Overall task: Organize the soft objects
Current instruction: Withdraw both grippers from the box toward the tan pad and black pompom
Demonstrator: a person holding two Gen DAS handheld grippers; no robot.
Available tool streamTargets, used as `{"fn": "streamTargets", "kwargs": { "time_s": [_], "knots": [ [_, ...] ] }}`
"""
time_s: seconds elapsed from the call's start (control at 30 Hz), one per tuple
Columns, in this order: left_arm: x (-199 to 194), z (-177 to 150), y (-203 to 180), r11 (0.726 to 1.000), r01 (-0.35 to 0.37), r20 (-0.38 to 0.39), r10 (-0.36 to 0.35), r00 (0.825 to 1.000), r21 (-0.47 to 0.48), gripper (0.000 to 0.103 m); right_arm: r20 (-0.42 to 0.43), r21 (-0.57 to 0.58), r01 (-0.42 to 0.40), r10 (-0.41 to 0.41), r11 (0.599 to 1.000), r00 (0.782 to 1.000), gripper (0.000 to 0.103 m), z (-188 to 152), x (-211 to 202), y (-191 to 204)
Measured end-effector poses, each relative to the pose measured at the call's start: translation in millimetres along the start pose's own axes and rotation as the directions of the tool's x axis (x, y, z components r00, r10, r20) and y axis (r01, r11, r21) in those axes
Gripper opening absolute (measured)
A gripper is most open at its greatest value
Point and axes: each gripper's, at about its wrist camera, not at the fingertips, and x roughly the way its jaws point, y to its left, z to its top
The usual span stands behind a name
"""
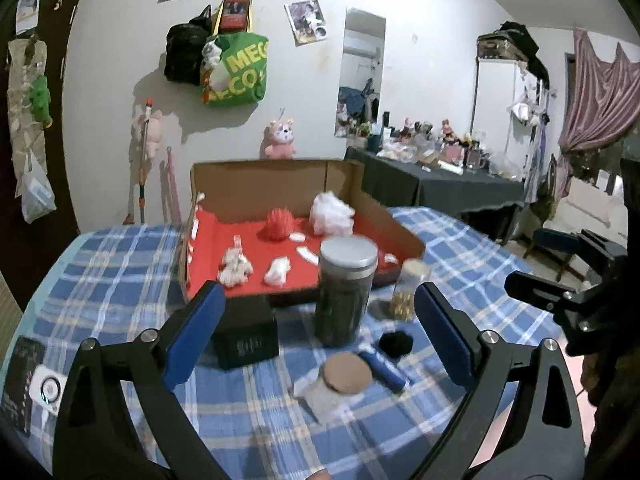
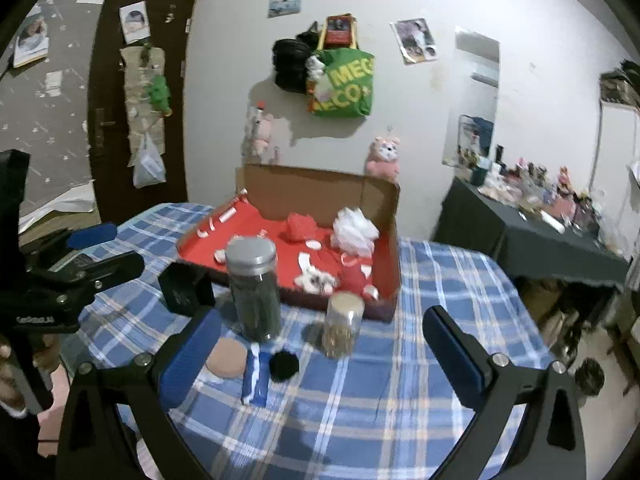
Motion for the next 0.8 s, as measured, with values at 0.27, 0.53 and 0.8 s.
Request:
{"fn": "streamTargets", "kwargs": {
  "time_s": [0.27,0.53,0.8],
  "knots": [
    [32,-51,1,0.999,-0.032,-0.12,0.032,0.992,-0.003,0.097,-0.066,0.091,-0.021,0.027,0.996,0.997,0.103,-49,32,1],
    [60,-76,4,1.0,0.01,-0.222,-0.011,0.975,-0.007,0.097,-0.128,0.114,-0.046,0.061,0.992,0.99,0.103,-67,60,0],
    [87,-74,-1,0.994,0.106,-0.298,-0.091,0.95,0.035,0.097,-0.186,0.14,-0.127,0.152,0.982,0.971,0.101,-61,92,-12]
  ]
}}
